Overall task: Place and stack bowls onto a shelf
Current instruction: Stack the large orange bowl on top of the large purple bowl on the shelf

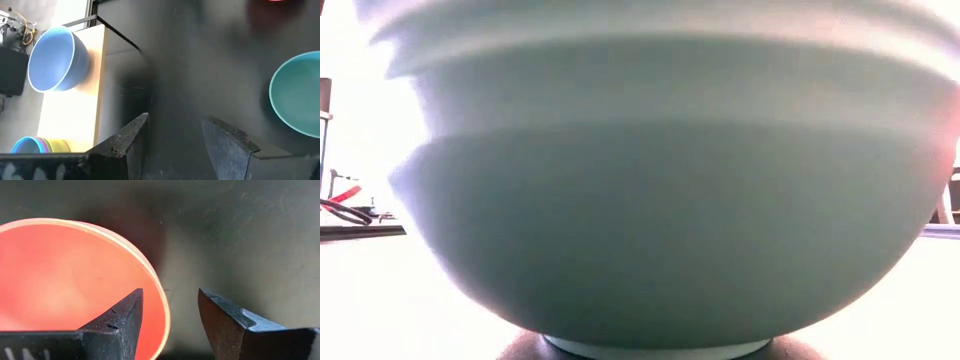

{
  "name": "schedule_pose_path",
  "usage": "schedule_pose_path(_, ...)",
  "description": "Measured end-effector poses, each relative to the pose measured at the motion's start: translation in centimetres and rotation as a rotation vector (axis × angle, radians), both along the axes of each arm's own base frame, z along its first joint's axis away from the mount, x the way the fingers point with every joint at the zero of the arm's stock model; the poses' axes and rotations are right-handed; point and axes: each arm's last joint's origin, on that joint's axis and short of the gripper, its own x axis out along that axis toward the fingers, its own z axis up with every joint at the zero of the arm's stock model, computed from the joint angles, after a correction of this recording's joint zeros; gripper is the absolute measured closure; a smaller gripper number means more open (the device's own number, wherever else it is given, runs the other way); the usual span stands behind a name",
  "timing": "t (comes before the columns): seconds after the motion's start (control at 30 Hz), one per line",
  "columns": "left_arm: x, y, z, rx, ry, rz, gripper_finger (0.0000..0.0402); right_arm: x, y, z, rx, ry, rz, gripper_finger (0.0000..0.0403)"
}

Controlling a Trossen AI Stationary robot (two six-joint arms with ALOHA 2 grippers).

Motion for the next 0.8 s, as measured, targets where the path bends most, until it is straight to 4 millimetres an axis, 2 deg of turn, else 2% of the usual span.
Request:
schedule_pose_path(0.3,0.0,0.0,0.0,-0.002,0.0,0.003,0.0235,-0.6,-0.5,-2.9,0.007,0.004,0.012,0.0225)
schedule_pose_path(0.43,0.0,0.0,0.0,-0.009,-0.004,0.013,0.0235,-1.0,-0.8,-3.5,-0.006,0.026,-0.016,0.0237)
schedule_pose_path(0.6,0.0,0.0,0.0,-0.008,-0.006,0.016,0.0235,-0.7,-0.6,-3.7,0.022,0.001,-0.015,0.0286)
schedule_pose_path(0.8,0.0,0.0,0.0,-0.004,-0.008,0.018,0.0235,-0.4,-0.3,-3.3,0.041,-0.017,-0.027,0.0379)
